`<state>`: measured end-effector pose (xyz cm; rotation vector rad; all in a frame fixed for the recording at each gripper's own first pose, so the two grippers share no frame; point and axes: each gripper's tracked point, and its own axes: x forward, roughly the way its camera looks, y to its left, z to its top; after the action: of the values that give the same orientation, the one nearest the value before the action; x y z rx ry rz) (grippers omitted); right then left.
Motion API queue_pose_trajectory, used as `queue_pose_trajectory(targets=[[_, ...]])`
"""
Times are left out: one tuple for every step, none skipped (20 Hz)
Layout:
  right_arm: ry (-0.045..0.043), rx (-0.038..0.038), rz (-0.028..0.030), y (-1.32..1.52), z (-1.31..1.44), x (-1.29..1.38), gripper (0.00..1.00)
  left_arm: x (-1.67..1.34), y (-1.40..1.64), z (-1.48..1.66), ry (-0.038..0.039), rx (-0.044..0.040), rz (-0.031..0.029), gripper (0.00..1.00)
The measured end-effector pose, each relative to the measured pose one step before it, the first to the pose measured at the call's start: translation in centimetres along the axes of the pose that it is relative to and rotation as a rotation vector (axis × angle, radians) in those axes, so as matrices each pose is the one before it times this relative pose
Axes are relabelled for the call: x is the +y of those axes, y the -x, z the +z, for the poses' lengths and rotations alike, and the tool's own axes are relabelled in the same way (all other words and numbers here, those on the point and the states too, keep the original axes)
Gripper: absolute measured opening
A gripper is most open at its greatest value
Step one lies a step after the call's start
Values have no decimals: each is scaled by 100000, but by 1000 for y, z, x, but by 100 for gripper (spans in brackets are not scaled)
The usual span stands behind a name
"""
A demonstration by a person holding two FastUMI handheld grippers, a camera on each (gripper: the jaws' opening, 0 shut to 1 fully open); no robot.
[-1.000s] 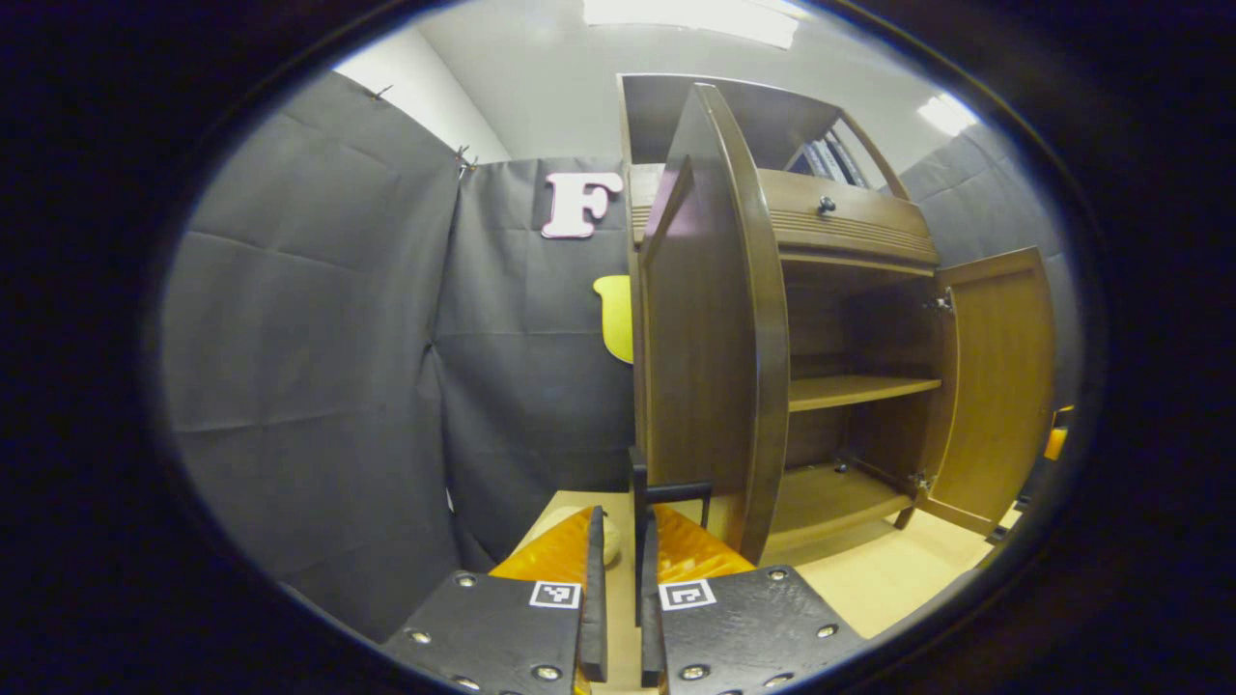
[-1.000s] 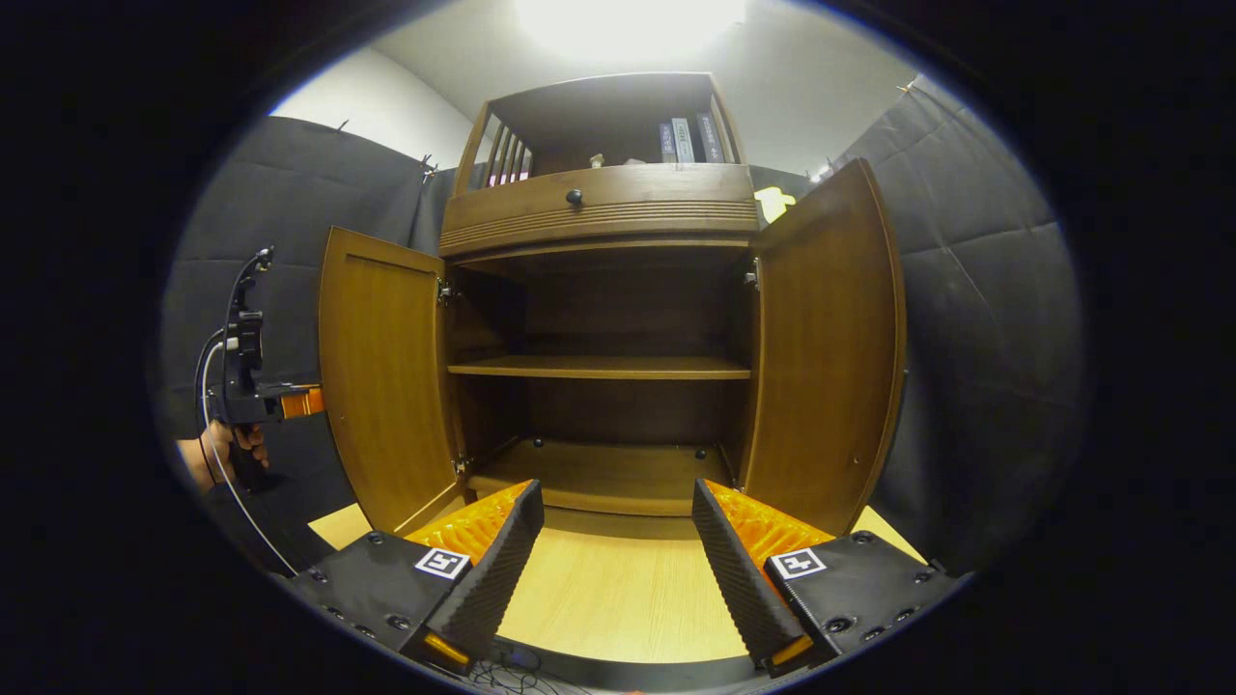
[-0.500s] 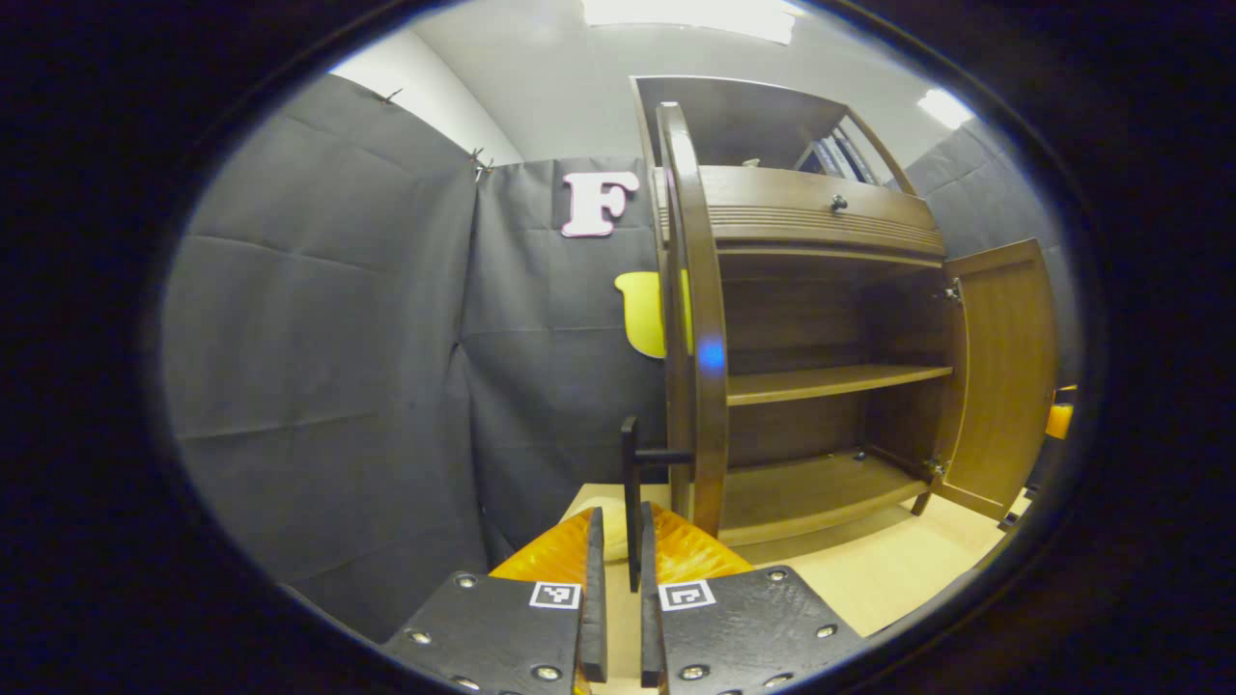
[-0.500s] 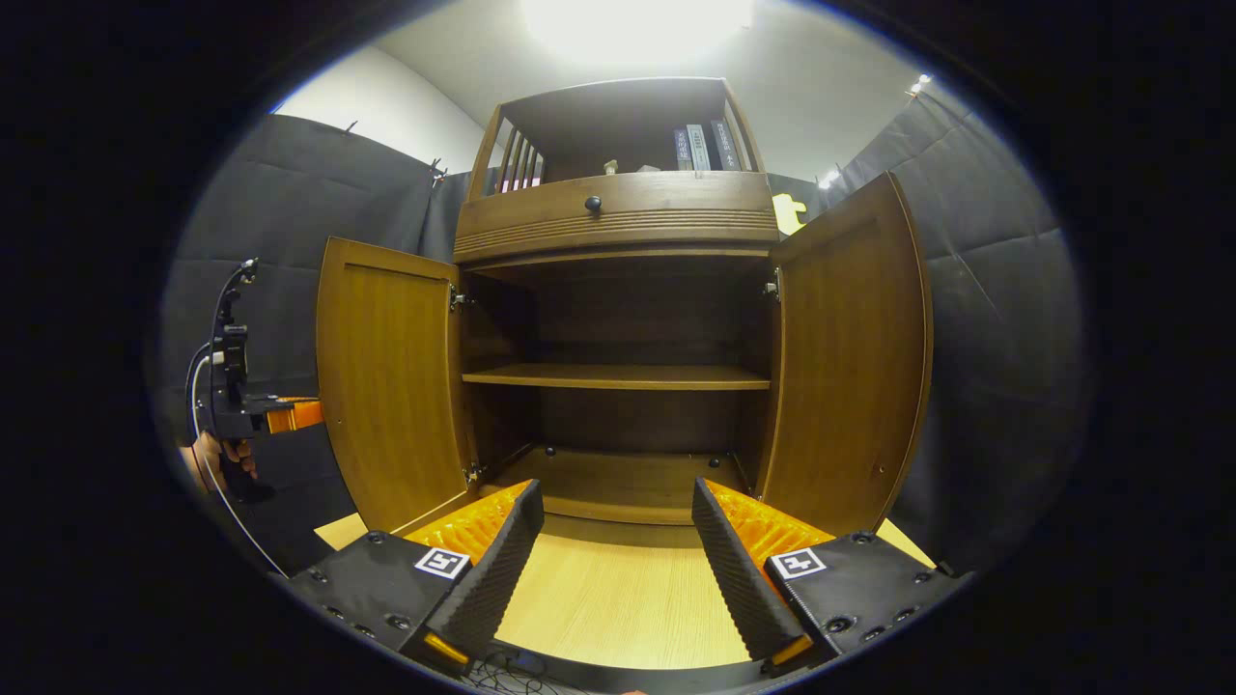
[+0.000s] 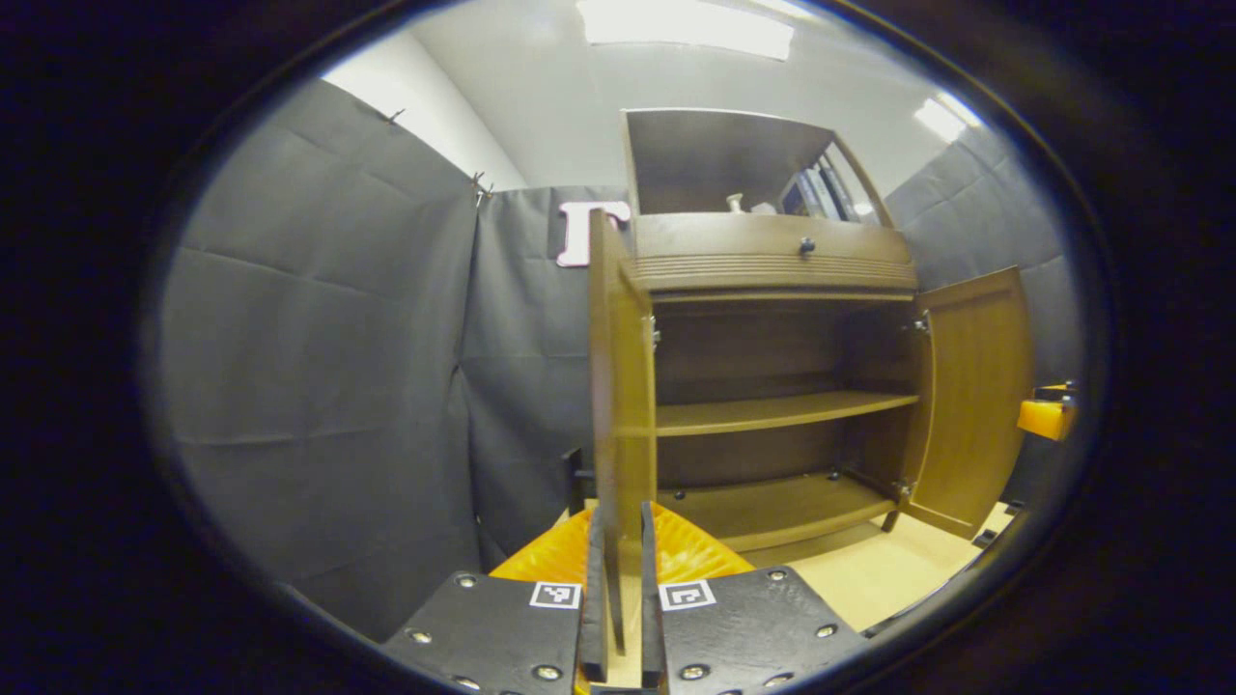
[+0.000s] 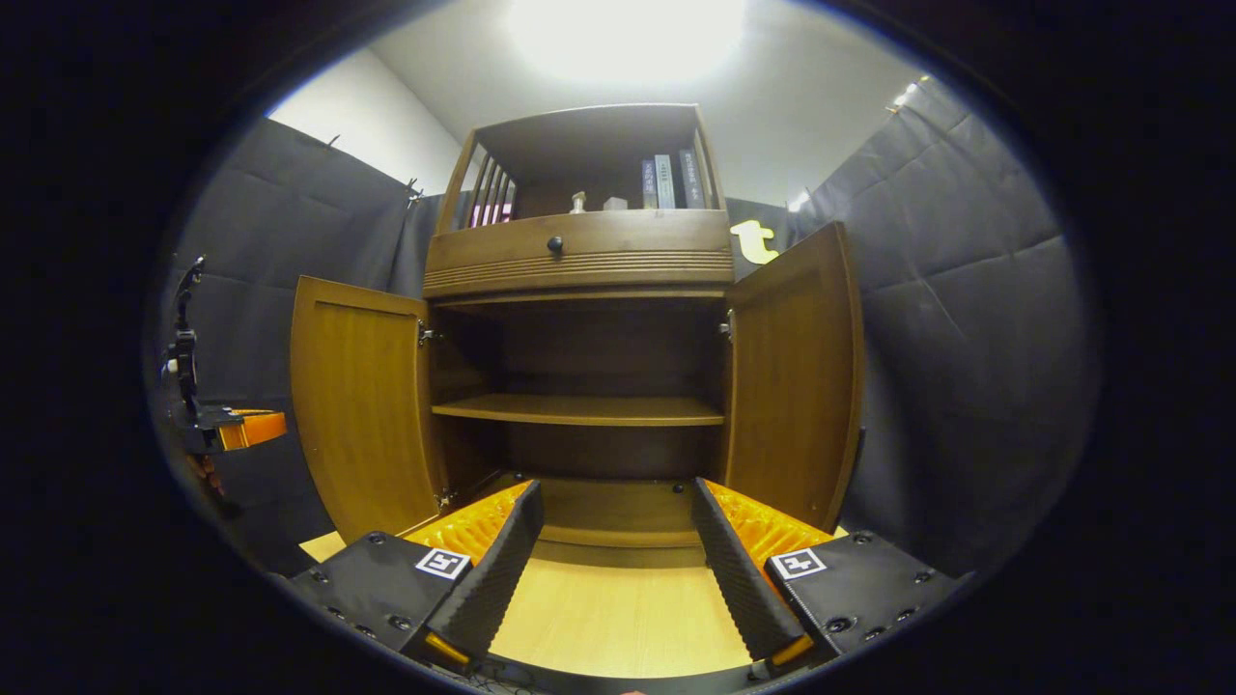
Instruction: Open the right door of the double-door shoe cabinet with the right hand, and open the left door with the left hand.
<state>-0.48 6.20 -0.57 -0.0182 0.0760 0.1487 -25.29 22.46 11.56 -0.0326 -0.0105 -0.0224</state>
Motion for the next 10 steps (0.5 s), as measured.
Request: queue_pose_trajectory(targets=[[-131,-469,-364,381,323,-535,96,-956,585,289,453,-96,-881,16],[249,-727,-320,362,438,-508,96,-821,455,322,549,145,-708,16],[766,-430,-577,333,380,-701,96,-567,452,280,513,227,-292,16],[801,-304,-843,333,278,-796,95,-361,616,154,513,278,-82,16],[528,-321,-1176,444,134,-849,96,-463,361,56,-216,203,241,16],[107,-404,-1358,255,223,-892,95,-11,504,89,-770,206,1062,16],[-413,-552,-1504,326,194,-889,96,36,353,-86,-1038,347,456,16],[-646,-544,-1543,356,110,-858,96,-39,398,-74,-810,312,551,16],[-490,-386,-1428,330,-23,-761,96,-9,295,-75,-731,495,110,16],[-125,-87,-1590,305,-41,-712,95,-259,302,-109,-561,518,-43,16]])
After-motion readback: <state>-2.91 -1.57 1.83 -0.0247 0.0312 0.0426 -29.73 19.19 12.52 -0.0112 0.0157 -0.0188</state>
